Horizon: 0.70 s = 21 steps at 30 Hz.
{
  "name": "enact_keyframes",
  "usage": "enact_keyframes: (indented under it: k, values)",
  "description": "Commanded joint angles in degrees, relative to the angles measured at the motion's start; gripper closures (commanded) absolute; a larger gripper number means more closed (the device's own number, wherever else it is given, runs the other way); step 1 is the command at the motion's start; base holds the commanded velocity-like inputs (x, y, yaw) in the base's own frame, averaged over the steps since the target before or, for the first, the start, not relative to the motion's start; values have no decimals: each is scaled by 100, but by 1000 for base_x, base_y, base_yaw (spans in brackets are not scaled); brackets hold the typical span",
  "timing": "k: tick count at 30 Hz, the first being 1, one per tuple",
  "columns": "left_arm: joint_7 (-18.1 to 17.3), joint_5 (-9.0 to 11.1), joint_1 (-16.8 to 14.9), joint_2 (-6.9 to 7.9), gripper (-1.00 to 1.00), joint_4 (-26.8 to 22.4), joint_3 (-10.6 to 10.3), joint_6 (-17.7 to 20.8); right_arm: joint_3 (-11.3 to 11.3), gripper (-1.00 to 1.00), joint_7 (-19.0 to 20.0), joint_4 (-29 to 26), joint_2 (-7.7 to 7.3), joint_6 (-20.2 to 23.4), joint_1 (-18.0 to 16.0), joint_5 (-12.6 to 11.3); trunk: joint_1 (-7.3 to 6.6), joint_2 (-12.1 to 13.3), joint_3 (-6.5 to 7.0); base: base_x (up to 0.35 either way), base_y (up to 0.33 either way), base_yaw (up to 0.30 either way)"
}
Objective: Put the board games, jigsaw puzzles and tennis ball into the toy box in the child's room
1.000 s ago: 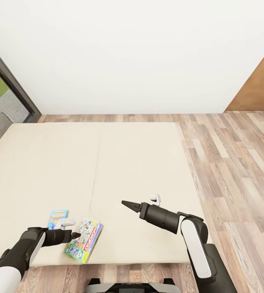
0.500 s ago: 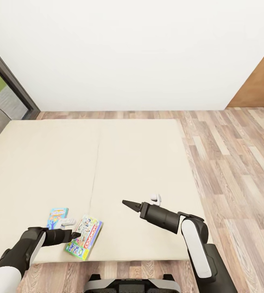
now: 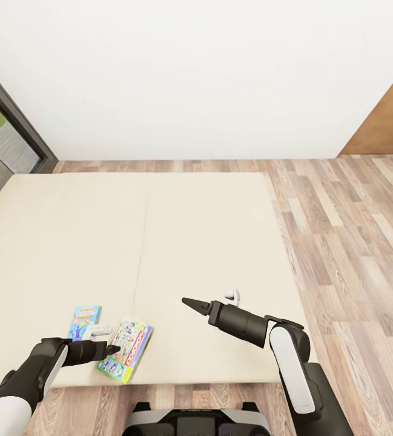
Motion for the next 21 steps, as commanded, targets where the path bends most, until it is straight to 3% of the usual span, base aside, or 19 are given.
enact_keyframes:
  k: [1, 21]
  values:
    - [-53, -53, -3, -2, -100, -7, 24, 17, -8, -100, 38, -1, 3, 22, -3, 34, 3, -9, -17, 0, 0, 0]
    - [73, -62, -3, 46, -100, -15, 31, -91, -2, -100, 39, 2, 3, 9, -3, 40, 3, -9, -205, 0, 0, 0]
